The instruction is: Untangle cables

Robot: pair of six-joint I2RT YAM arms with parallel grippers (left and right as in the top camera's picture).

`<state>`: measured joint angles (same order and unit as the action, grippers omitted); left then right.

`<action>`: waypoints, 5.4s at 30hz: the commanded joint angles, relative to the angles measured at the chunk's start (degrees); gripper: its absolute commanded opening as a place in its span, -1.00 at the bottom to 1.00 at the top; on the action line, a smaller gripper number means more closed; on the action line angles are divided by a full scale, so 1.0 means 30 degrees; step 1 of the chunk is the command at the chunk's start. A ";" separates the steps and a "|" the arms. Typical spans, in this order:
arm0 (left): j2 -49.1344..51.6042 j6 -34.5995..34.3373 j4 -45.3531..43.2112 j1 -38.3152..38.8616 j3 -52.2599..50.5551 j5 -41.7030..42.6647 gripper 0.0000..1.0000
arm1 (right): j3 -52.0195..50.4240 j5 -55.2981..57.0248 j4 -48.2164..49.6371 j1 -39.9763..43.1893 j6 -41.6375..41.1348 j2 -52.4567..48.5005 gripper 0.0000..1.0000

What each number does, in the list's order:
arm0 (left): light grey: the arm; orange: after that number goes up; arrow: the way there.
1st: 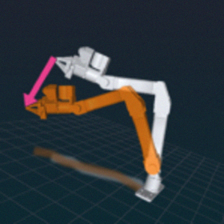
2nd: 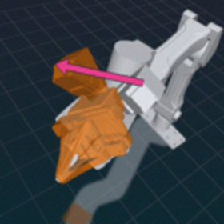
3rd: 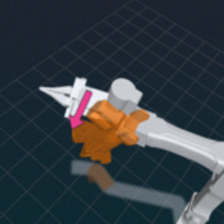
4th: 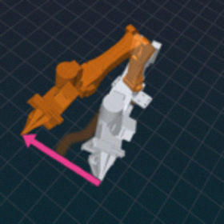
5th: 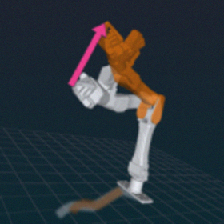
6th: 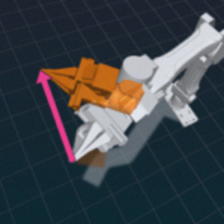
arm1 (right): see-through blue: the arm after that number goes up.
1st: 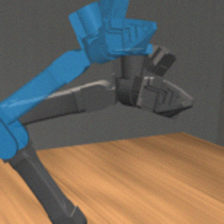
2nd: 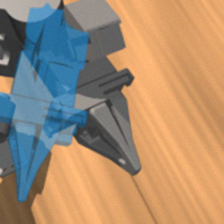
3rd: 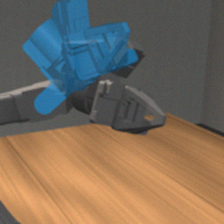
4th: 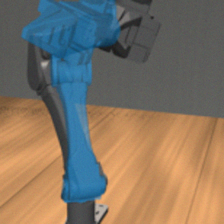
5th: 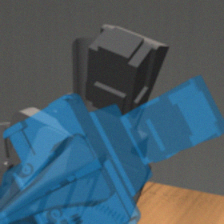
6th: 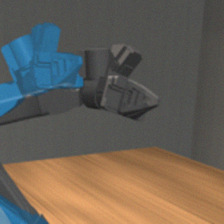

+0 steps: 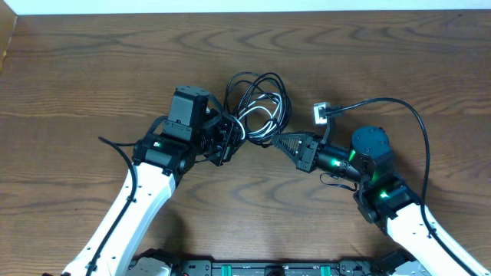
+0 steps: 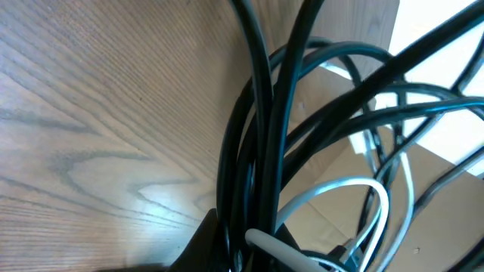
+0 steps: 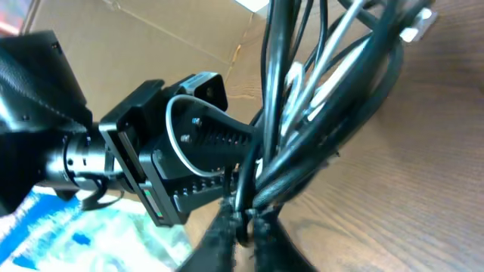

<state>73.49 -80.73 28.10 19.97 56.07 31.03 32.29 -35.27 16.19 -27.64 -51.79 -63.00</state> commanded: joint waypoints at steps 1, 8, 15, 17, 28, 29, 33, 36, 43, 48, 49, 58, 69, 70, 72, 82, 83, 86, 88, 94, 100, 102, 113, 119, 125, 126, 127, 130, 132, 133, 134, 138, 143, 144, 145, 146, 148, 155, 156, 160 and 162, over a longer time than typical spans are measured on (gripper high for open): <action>-0.0175 0.0386 -0.0051 0.0386 0.0656 -0.0073 -0.85 | 0.0313 0.0379 0.0058 -0.0168 0.0219 -0.0146 -0.75; -0.0175 0.0386 -0.0051 0.0495 0.0656 -0.0080 -0.85 | 0.0313 0.0568 -0.0044 -0.0168 0.0211 -0.0466 -0.98; -0.0175 0.0386 -0.0051 0.0466 0.0656 -0.0612 -0.85 | 0.0313 0.0568 -0.0393 -0.0160 0.0211 -0.0481 -0.98; -0.0175 0.0393 -0.0058 0.0299 0.0656 -0.0801 -0.85 | 0.0313 0.0736 -0.0896 -0.0117 0.0211 -0.0481 -0.98; -0.0182 0.0401 -0.0036 -0.1086 0.0656 -0.0488 -0.85 | 0.0313 0.1282 -0.3140 0.1428 0.0882 -0.0459 -0.97; -0.0182 0.0401 -0.0036 -0.1078 0.0656 -0.0488 -0.85 | 0.0313 0.1282 -0.3177 0.1515 0.0903 -0.0459 -0.97; -0.0182 0.0393 -0.0044 -0.1086 0.0656 -0.0495 -0.85 | 0.0313 0.1297 -0.3366 0.1909 0.1166 -0.0459 -0.98; -0.0182 0.0401 -0.0036 -0.1078 0.0656 -0.0488 -0.85 | 0.0313 0.1239 -0.3643 0.2208 0.1260 -0.0459 -0.98; -0.0175 0.0474 -0.0051 -0.1042 0.0656 -0.0066 -0.85 | 0.0313 -0.1217 -0.2688 0.2178 0.1333 -0.0466 -0.81; -0.0175 0.0459 -0.0066 -0.0845 0.0656 0.0189 -0.85 | 0.0313 -0.2594 -0.1151 0.2178 0.0882 -0.0466 -0.54; -0.0175 0.0459 -0.0066 -0.0736 0.0656 0.0262 -0.85 | 0.0313 -0.2579 -0.1093 0.2178 0.0772 -0.0466 -0.53; -0.0175 0.0386 -0.0437 -0.0408 0.0656 0.1027 -0.85 | 0.0313 -0.2251 -0.1355 0.2178 0.0794 -0.0474 -0.53; -0.0175 0.0393 -0.0911 -0.0270 0.0656 0.1523 -0.85 | 0.0313 -0.2208 -0.1450 0.2178 0.0780 -0.0503 -0.57; -0.0175 0.0386 -0.0925 -0.0102 0.0656 0.1515 -0.85 | 0.0313 -0.2127 -0.1457 0.2178 0.0780 -0.0503 -0.57; -0.0175 0.0386 -0.0984 0.0211 0.0656 0.1508 -0.85 | 0.0313 -0.1974 -0.1457 0.2178 0.0772 -0.0503 -0.57; -0.0175 0.0386 -0.1341 0.0962 0.0656 0.1457 -0.85 | 0.0313 -0.1712 -0.1443 0.2178 0.0780 -0.0503 -0.53; -0.0175 0.0386 -0.1341 0.0969 0.0656 0.1464 -0.85 | 0.0313 -0.1683 -0.1421 0.2178 0.0772 -0.0503 -0.53; -0.0175 0.0386 -0.1341 0.1180 0.0656 0.1472 -0.85 | 0.0313 -0.1494 -0.1399 0.2178 0.0772 -0.0503 -0.53; -0.0175 0.0386 -0.1341 0.1435 0.0656 0.1450 -0.85 | 0.0313 -0.1341 -0.1392 0.2178 0.0772 -0.0503 -0.53; -0.0175 0.0379 -0.1355 0.1712 0.0656 0.1450 -0.85 | 0.0313 -0.1151 -0.1260 0.2186 0.0780 -0.0503 -0.57; -0.0175 0.0379 -0.1348 0.1712 0.0656 0.1450 -0.85 | 0.0313 -0.0787 -0.1231 0.2186 0.0780 -0.0503 -0.81; -0.0175 0.0379 -0.1348 0.1712 0.0656 0.1443 -0.85 | 0.0313 -0.0794 -0.1224 0.2178 0.0780 -0.0503 -0.86; -0.0175 0.0306 -0.1362 0.1698 0.0656 0.1362 -0.85 | 0.0313 -0.0794 -0.1275 0.2178 0.0867 -0.0503 -0.98; -0.0175 0.0168 -0.1625 0.2025 0.0656 0.1515 -0.85 | 0.0313 -0.0758 -0.1260 0.2178 0.1064 -0.0510 -0.70; -0.0175 -0.0036 -0.1851 0.2594 0.0656 0.1515 -0.85 | 0.0313 -0.0219 -0.1464 0.2178 0.1064 -0.0510 -0.81; -0.0175 -0.0051 -0.1851 0.2594 0.0656 0.1508 -0.85 | 0.0313 -0.0219 -0.1464 0.2178 0.1071 -0.0510 -0.84; -0.0175 -0.0051 -0.1851 0.2594 0.0656 0.1515 -0.85 | 0.0313 -0.0219 -0.1464 0.2178 0.1071 -0.0510 -0.85; -0.0175 -0.0051 -0.1843 0.2594 0.0656 0.1515 -0.85 | 0.0313 -0.0211 -0.1464 0.2178 0.1071 -0.0510 -0.85; -0.0175 -0.0058 -0.1851 0.2594 0.0656 0.1515 -0.85 | 0.0313 -0.0211 -0.1464 0.2178 0.1071 -0.0510 -0.91; -0.0175 -0.0051 -0.1843 0.2594 0.0656 0.1508 -0.85 | 0.0313 -0.0219 -0.1464 0.2178 0.1071 -0.0510 -0.98; -0.0175 -0.0051 -0.1843 0.2594 0.0656 0.1515 -0.85 | 0.0313 -0.0219 -0.1464 0.2178 0.1071 -0.0510 -0.98; -0.0175 -0.0044 -0.1843 0.2572 0.0656 0.1268 -0.85 | 0.0313 -0.0219 -0.1508 0.2186 0.1078 -0.0510 -0.98; -0.0175 0.0408 -0.1829 0.2397 0.0656 -0.0277 -0.85 | 0.0313 0.0386 -0.2747 0.2186 0.1231 -0.0503 -0.97; -0.0175 0.0408 -0.1829 0.2310 0.0656 -0.0284 -0.85 | 0.0313 0.0845 -0.3184 0.2193 0.1224 -0.0503 -0.97; -0.0175 0.0408 -0.1829 0.2251 0.0656 -0.0277 -0.85 | 0.0313 0.1246 -0.3534 0.2200 0.1231 -0.0503 -0.97; -0.0175 0.0401 -0.1829 0.2178 0.0656 -0.0277 -0.85 | 0.0313 0.1734 -0.3971 0.2200 0.1224 -0.0503 -0.97; -0.0175 0.0393 -0.1829 0.2106 0.0656 -0.0204 -0.85 | 0.0313 0.2302 -0.4481 0.2200 0.1239 -0.0503 -0.97; -0.0175 0.0386 -0.1836 0.2025 0.0656 -0.0211 -0.85 | 0.0313 0.3483 -0.5537 0.2186 0.1304 -0.0503 -0.97; -0.0175 0.0393 -0.1843 0.2025 0.0656 -0.0219 -0.85 | 0.0313 0.3796 -0.5938 0.2186 0.1304 -0.0503 -0.97; -0.0175 0.0386 -0.1843 0.2025 0.0656 -0.0226 -0.85 | 0.0313 0.4889 -0.7388 0.2186 0.1377 -0.0503 -0.97; -0.0175 0.0393 -0.1836 0.1996 0.0656 -0.0233 -0.84 | 0.0313 0.5224 -0.7832 0.2186 0.1406 -0.0503 -0.97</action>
<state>73.49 -80.73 23.11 26.76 56.07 31.16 33.01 -26.46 -5.45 -21.45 -48.90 -64.12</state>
